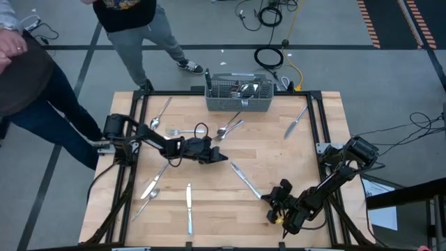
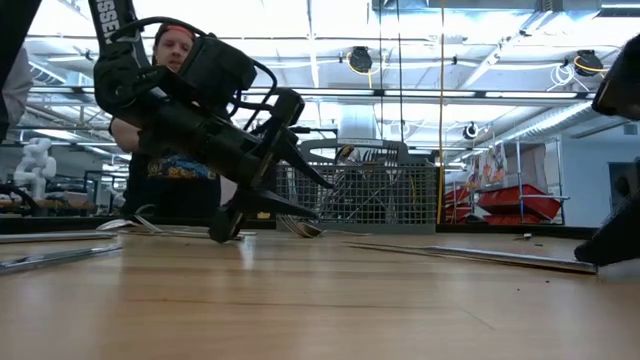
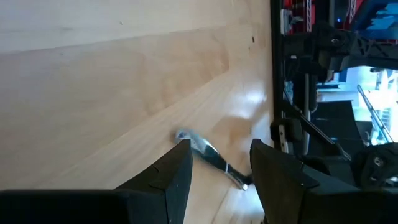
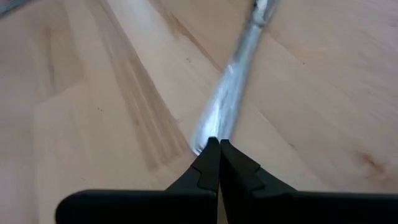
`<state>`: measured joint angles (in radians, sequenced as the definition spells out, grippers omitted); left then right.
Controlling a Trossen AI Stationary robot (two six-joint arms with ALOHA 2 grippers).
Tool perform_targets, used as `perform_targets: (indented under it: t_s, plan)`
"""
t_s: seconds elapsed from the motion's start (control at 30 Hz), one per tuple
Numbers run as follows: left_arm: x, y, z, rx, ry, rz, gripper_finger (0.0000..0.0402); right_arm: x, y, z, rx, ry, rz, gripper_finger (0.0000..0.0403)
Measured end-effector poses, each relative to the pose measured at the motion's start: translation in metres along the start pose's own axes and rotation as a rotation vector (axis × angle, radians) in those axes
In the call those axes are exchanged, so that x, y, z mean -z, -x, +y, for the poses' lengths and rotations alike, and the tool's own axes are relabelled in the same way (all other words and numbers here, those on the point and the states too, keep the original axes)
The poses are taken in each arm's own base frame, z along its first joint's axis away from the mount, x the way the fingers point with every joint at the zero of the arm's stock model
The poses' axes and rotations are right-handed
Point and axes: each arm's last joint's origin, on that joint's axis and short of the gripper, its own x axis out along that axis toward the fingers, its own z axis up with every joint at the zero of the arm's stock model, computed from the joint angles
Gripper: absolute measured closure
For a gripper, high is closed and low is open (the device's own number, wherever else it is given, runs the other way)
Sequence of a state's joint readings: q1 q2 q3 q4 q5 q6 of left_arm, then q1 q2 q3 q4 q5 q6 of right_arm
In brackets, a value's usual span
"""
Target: Sort silverware
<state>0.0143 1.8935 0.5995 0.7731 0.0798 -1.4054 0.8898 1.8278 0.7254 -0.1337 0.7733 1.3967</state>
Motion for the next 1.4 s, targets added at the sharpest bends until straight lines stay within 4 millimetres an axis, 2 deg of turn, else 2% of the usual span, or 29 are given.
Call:
perform_targets:
  t_s: [0.53, 0.87, 1.4]
  plan:
    - [0.0045, -0.0065, 0.0037, -0.017, -0.098, 0.13, 0.0234, 0.0017, -0.0005, -0.0015, 0.001, 0.007, 0.007, 0.0403]
    - [0.0049, -0.0064, 0.0039, -0.011, -0.155, 0.148, 0.0234, 0.0019, -0.0005, -0.0016, 0.0, 0.025, 0.007, 0.0403]
    - [0.005, -0.008, 0.0058, -0.02, -0.147, 0.141, 0.0234, 0.0026, -0.001, -0.0015, -0.008, 0.105, 0.033, 0.0403]
